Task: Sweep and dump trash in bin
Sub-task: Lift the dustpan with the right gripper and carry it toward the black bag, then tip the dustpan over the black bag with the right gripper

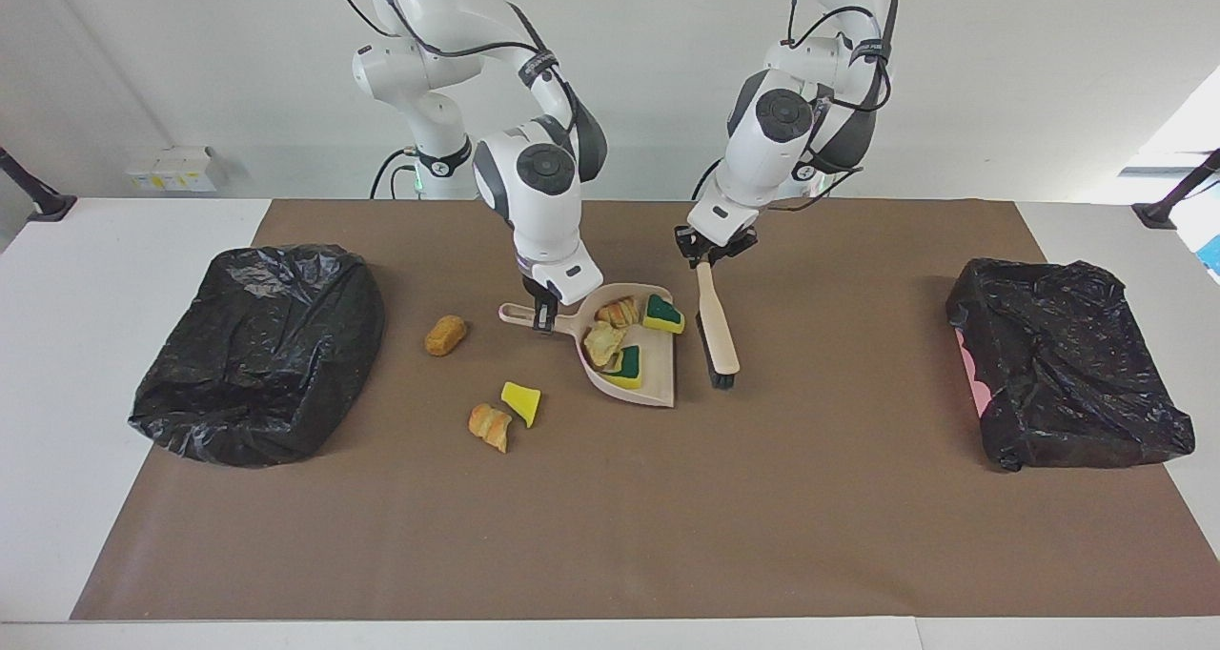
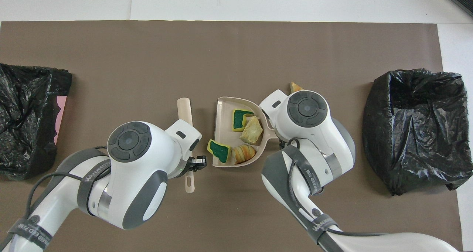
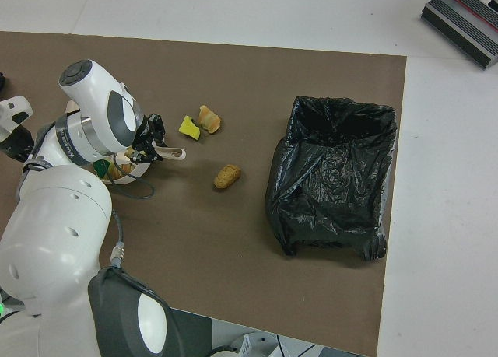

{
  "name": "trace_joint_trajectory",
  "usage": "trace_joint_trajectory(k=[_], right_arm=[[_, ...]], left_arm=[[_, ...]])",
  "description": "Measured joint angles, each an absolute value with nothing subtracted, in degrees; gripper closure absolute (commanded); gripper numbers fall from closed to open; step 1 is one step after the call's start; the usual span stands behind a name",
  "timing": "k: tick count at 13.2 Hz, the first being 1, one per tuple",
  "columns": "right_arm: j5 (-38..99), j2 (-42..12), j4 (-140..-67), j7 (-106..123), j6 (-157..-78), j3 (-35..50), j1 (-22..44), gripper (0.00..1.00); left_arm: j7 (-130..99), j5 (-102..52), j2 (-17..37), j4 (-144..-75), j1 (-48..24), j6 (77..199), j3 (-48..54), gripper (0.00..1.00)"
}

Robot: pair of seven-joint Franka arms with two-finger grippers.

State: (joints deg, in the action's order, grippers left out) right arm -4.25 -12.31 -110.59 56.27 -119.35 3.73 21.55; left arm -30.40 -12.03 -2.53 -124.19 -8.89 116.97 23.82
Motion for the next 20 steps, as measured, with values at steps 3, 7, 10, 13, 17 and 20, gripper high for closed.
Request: trace_joint_trajectory(k=[3, 7, 10, 13, 17, 20], right_arm=[[-3.08, -10.87, -108.78, 61.85, -116.14, 3.72, 17.27, 1.00], [0.95, -10.35, -104.44, 73.54, -109.72, 3.66, 9.53, 1.00], [5.57, -10.11, -102.92, 83.16, -106.54, 3.57, 2.51, 1.00], [6.77, -10.11, -102.79, 92.72, -104.74, 3.43, -4.63, 1.00], [6.80, -10.12, -101.34, 103.48, -102.41, 3.18, -13.44, 1.00], [5.68, -10.12, -99.71, 110.76, -101.48, 3.02, -19.97, 1.00]], left_arm=[[-31.23, -11.42, -4.78, -127.83, -8.97, 116.41, 24.53, 1.00], [-37.49, -11.44, -9.92, -135.02, -10.32, 116.58, 30.96, 1.00], [-39.48, -14.78, -13.42, -137.80, -11.49, 117.55, 37.08, 1.00], [-40.41, -20.65, -15.76, -140.00, -12.07, 120.32, 43.28, 1.00], [-40.47, -26.68, -18.41, -143.12, -12.79, 122.76, 46.94, 1.00], [-40.49, -29.72, -19.05, -146.06, -13.28, 127.05, 48.94, 1.00]])
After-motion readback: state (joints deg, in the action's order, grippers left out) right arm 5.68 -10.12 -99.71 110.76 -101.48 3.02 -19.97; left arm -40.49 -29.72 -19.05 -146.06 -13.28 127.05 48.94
